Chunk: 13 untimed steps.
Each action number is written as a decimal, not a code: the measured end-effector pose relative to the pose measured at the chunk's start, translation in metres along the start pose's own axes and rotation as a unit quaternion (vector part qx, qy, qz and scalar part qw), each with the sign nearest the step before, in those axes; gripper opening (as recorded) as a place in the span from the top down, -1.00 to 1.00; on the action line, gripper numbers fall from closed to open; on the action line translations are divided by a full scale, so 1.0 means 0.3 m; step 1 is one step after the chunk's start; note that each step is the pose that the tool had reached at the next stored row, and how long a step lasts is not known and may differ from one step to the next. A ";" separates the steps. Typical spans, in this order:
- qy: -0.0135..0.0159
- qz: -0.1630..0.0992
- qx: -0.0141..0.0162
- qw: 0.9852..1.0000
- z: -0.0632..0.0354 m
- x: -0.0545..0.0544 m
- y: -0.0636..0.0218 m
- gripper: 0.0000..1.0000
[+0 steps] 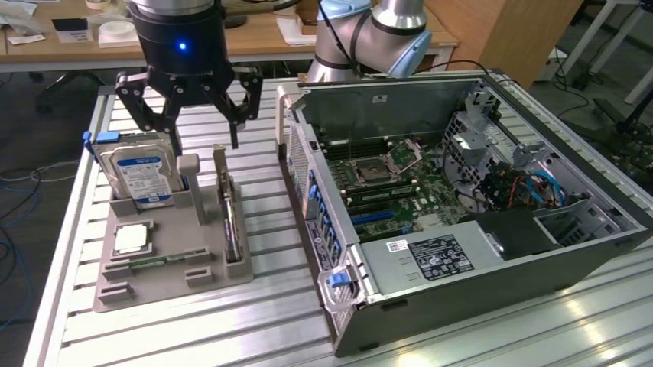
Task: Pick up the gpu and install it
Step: 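Pick up the gpu and move the gpu toward the slot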
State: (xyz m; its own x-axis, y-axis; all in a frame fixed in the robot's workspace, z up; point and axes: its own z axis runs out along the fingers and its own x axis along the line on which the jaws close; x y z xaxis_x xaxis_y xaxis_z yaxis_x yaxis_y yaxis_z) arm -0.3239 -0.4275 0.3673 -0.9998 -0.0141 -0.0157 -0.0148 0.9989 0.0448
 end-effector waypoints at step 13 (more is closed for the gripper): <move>0.000 0.000 0.000 1.000 0.014 0.000 -0.001 -0.41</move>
State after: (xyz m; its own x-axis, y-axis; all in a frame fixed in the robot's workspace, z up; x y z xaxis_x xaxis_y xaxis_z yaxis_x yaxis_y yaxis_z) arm -0.3239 -0.4275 0.3631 -0.9998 -0.0142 -0.0156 -0.0149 0.9989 0.0447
